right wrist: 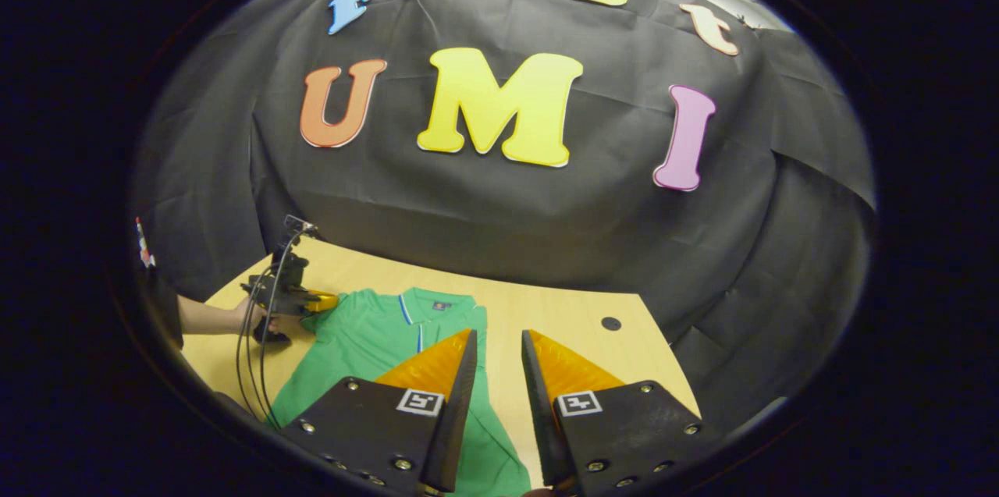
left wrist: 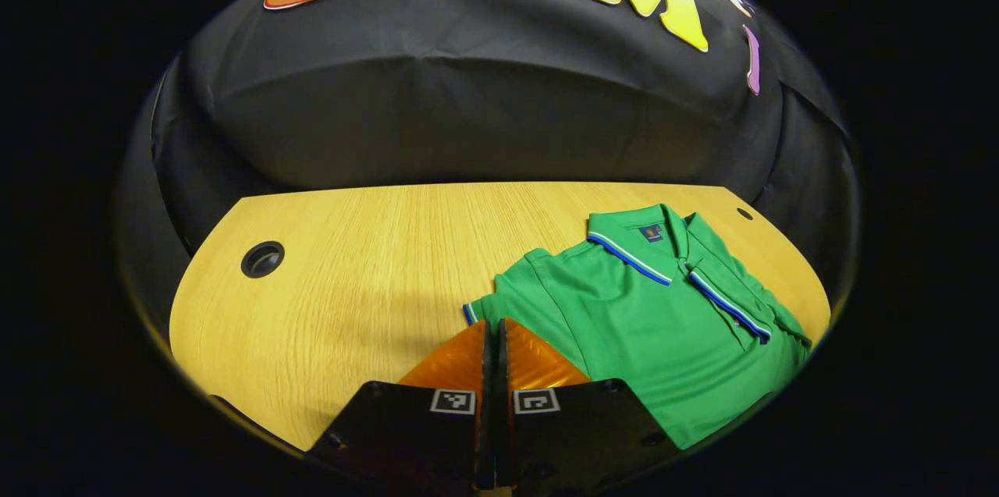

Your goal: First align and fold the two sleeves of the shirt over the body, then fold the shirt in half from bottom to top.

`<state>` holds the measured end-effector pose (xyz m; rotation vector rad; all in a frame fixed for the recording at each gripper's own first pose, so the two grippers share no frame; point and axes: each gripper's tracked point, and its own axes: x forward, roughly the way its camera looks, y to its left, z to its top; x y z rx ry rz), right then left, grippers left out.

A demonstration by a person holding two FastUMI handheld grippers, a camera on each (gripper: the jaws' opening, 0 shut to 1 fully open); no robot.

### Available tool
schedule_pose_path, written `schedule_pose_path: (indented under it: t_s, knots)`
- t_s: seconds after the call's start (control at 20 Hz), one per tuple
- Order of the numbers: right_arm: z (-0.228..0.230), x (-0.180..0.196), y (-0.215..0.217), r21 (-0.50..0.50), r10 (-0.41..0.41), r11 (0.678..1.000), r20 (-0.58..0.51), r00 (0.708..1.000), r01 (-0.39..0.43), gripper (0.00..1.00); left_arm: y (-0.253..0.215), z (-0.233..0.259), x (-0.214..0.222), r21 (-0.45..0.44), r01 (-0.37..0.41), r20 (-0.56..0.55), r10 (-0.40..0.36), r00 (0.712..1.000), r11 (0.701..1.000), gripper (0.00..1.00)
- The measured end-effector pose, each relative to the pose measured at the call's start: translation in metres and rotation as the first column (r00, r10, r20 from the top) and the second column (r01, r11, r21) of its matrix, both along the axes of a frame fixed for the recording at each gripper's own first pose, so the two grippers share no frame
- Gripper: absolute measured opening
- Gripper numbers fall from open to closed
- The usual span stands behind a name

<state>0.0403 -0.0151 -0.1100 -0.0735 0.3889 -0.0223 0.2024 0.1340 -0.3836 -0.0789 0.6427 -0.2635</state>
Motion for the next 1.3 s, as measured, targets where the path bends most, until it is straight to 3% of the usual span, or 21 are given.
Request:
schedule_pose_path:
  t_s: [0.3,0.7,1.3]
  knots:
    - [-0.002,-0.003,-0.009,0.034,-0.023,0.999,0.006,1.0,0.023,0.39,0.006,0.035,0.0,-0.031,-0.052,0.067,0.054,0.996,0.998,0.03]
    - [0.006,-0.009,-0.02,0.075,-0.029,0.997,0.031,0.999,0.026,0.39,-0.029,0.097,0.007,-0.049,-0.002,0.149,0.009,0.989,0.999,0.03]
    - [0.011,-0.048,-0.086,0.122,-0.133,0.985,0.057,0.989,0.125,0.39,-0.107,0.133,-0.004,-0.031,0.076,0.146,-0.071,0.987,0.997,0.03]
